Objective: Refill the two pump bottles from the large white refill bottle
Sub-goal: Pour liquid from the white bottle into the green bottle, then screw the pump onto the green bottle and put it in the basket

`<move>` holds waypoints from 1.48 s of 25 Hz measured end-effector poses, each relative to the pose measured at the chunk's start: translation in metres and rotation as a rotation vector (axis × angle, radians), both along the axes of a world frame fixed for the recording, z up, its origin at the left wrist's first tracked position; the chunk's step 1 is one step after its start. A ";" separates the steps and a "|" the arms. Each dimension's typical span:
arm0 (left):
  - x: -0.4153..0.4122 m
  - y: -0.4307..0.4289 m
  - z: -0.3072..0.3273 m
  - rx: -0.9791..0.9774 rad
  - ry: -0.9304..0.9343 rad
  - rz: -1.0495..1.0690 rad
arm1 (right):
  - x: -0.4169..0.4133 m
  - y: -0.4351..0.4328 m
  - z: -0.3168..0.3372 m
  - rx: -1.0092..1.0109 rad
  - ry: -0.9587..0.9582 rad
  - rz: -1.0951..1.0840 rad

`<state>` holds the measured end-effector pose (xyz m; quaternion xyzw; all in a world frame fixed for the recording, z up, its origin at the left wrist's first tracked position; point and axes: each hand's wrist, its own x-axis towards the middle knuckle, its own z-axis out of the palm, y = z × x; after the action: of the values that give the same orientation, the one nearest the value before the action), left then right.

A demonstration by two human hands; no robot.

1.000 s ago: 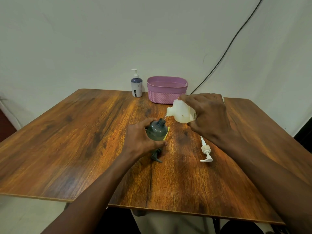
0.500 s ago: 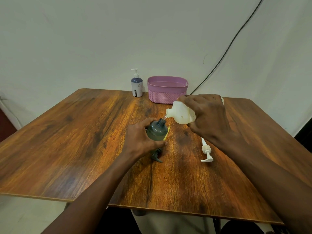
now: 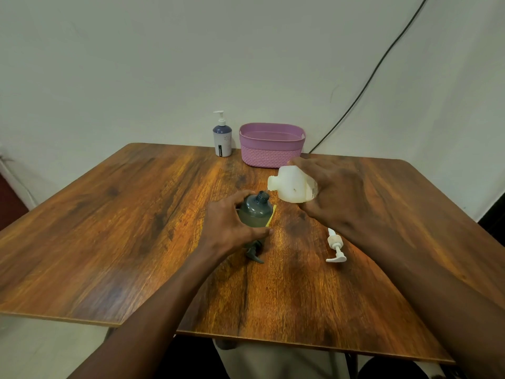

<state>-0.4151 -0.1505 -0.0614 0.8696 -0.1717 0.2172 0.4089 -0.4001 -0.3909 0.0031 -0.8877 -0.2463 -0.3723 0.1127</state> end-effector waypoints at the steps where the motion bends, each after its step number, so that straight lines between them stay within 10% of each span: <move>1: -0.001 0.000 0.001 -0.010 -0.002 0.000 | -0.002 0.001 -0.001 0.058 0.013 0.035; 21: 0.001 0.003 0.005 -0.093 0.002 0.001 | 0.018 -0.029 -0.036 0.571 0.816 0.028; 30: -0.012 0.036 0.001 -0.128 0.026 0.056 | -0.002 0.037 -0.019 0.034 0.235 0.236; 37: -0.024 0.066 -0.002 -0.128 0.063 0.126 | 0.010 0.079 -0.062 -0.559 0.677 0.274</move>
<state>-0.4388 -0.0850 -0.0635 0.8572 -0.0895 0.2256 0.4542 -0.3904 -0.3117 -0.0592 -0.9149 -0.4019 0.0375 -0.0087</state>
